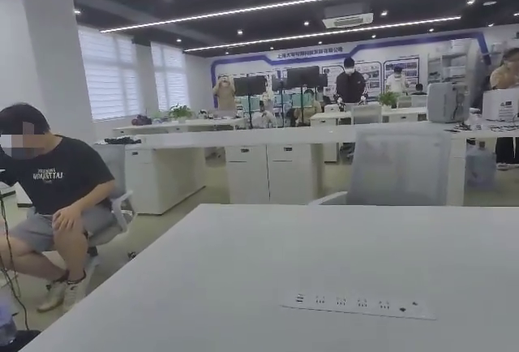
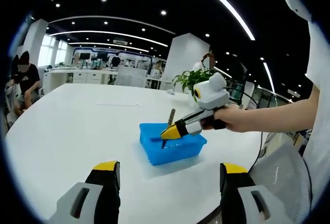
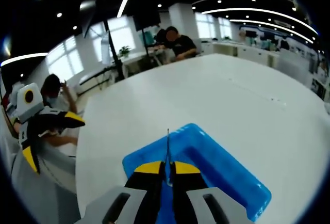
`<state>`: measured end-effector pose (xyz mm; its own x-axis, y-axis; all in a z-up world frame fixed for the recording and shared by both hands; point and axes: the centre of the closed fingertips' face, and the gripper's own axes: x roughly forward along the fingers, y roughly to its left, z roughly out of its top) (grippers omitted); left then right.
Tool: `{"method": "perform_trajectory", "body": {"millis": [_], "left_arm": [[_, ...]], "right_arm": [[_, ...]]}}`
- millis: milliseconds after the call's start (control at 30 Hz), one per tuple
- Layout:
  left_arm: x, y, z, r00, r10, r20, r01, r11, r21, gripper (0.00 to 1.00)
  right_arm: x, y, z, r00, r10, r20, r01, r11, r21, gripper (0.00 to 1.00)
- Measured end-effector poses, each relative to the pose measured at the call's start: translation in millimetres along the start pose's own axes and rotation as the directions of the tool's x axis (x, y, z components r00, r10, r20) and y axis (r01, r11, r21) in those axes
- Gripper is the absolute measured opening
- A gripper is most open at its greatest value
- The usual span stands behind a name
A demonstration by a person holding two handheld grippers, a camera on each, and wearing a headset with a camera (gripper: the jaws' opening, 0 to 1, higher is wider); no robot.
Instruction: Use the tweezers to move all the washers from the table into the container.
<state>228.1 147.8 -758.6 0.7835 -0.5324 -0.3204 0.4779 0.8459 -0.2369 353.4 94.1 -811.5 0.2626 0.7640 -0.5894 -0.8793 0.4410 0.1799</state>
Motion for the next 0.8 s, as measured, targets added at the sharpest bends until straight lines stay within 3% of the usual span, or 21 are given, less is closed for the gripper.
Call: {"method": "perform_trajectory", "body": {"millis": [133,200,267,433,500,633,800], "left_arm": [[0.4,-3.8,0.0,0.9998,-0.019,-0.004,0.019,1.0,-0.007,0.8],[-0.8,-5.1,-2.5,0.9989,-0.043,-0.02,0.042,0.998,-0.048,0.78],[-2.8,-1.4,-1.5,0.999,-0.042,-0.011,0.041,0.997,-0.072,0.77],[-10.3,4.8,9.2,0.9988,-0.039,0.03,0.043,0.989,-0.143,0.74],[-12.8,6.2,14.3,0.9982,-0.052,0.029,0.056,0.984,-0.168,0.68],[-16.1,5.7,33.6,0.996,-0.079,0.043,0.085,0.984,-0.155,0.61],[-15.2,1.0,56.3,0.9918,-0.128,0.01,0.128,0.989,-0.068,0.55]], "right_arm": [[0.7,3.2,0.4,0.9999,0.016,-0.002,-0.016,1.0,-0.023,0.04],[0.4,5.1,0.8,0.9998,0.018,-0.004,-0.019,0.999,-0.04,0.04],[-1.9,7.9,3.6,0.9997,0.024,0.009,-0.024,0.998,-0.053,0.04],[-15.4,9.4,17.2,0.9989,-0.001,0.047,0.005,0.995,-0.101,0.04],[-23.6,10.1,24.3,0.9975,-0.01,0.069,0.017,0.994,-0.104,0.04],[-44.7,15.8,37.7,0.9927,-0.011,0.12,0.023,0.995,-0.095,0.04],[-71.0,27.2,44.0,0.9891,0.009,0.147,0.006,0.995,-0.097,0.04]]}}
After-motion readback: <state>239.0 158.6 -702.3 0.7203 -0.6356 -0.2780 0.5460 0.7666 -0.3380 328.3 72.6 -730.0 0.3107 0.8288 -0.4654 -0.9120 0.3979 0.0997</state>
